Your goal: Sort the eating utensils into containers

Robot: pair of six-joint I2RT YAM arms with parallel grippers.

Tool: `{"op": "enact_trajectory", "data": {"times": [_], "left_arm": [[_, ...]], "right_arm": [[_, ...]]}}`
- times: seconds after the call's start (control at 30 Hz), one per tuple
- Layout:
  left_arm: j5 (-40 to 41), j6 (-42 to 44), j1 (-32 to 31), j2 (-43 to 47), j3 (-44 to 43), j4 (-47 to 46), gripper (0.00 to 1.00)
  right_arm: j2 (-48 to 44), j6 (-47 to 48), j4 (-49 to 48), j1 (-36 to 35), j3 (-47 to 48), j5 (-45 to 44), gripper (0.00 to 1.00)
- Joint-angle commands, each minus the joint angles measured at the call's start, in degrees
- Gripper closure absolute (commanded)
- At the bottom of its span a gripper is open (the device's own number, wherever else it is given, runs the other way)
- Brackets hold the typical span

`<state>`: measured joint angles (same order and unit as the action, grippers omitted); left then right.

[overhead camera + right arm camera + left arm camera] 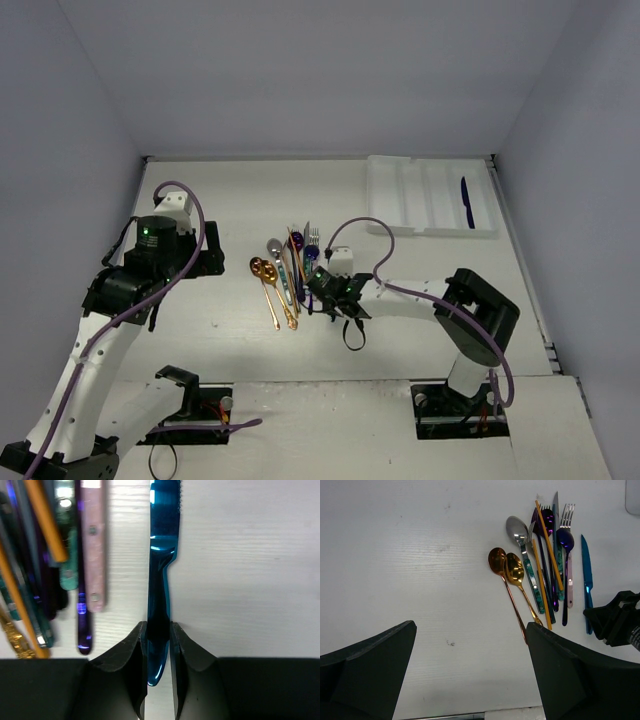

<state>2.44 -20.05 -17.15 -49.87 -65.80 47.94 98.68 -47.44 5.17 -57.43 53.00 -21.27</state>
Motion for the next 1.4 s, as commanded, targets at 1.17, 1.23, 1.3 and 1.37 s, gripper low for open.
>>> {"op": "enact_trajectory", "data": {"times": [1.17,1.23,1.3,1.37], "left_arm": [[0.9,0.9,-0.4,-1.8,-3.2,-1.0,0.09],[0.9,0.9,-0.4,-2.1,-3.4,-1.0,0.09],[0.9,0.9,-0.4,-2.4,-3.5,-0.9,0.09],[0.8,0.8,-0.4,-2.5,-3.5,-1.0,0.09]], "right_arm": [[2.7,11.0,8.9,14.6,1.4,8.5,0.74],[2.9,11.7,9.8,14.6,1.7,8.1,0.77],[3.3,12.9,10.6,14.6,2.2,7.9,0.83],[3.8,14.1,11.1,14.6,2.9,8.0,0.95]]}}
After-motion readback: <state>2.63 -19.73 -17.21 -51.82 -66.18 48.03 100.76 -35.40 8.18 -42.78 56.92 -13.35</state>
